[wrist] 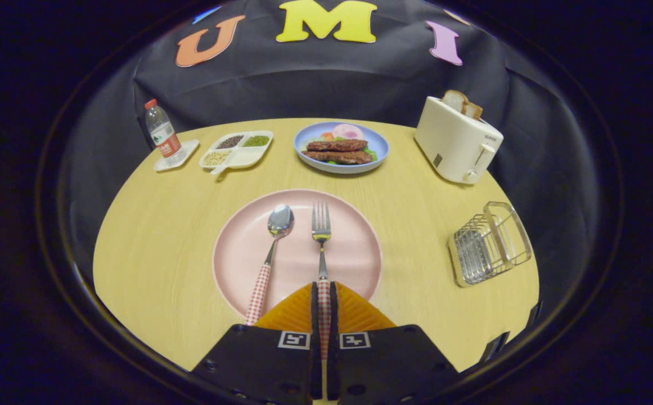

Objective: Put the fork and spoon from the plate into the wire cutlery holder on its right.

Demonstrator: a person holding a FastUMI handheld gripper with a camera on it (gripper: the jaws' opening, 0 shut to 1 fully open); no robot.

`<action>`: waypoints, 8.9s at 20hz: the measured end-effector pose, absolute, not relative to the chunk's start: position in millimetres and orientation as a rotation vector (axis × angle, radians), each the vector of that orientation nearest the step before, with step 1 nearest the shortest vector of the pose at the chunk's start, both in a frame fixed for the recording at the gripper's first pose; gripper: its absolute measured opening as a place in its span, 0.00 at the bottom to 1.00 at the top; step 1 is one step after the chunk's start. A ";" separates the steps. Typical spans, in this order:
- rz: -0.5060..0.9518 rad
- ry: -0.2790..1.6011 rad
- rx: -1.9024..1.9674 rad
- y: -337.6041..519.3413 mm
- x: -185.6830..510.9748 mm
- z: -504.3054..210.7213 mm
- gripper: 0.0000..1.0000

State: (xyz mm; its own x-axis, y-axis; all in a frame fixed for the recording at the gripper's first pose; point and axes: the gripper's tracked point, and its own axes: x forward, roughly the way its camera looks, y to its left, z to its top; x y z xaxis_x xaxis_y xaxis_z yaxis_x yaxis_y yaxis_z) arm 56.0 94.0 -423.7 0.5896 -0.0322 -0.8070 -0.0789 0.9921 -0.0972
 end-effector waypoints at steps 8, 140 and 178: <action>0.062 0.878 -0.180 20.1 59.0 -361.2 0.04; -0.055 0.977 -0.113 84.1 40.5 -372.5 0.07; -0.021 1.459 -0.028 -141.8 42.3 -301.8 0.07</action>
State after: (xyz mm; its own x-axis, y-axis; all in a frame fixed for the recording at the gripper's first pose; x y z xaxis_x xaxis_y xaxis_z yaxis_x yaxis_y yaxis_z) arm 42.3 -141.8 -301.8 0.1113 -0.0318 -0.9933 -0.0028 0.9995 -0.0323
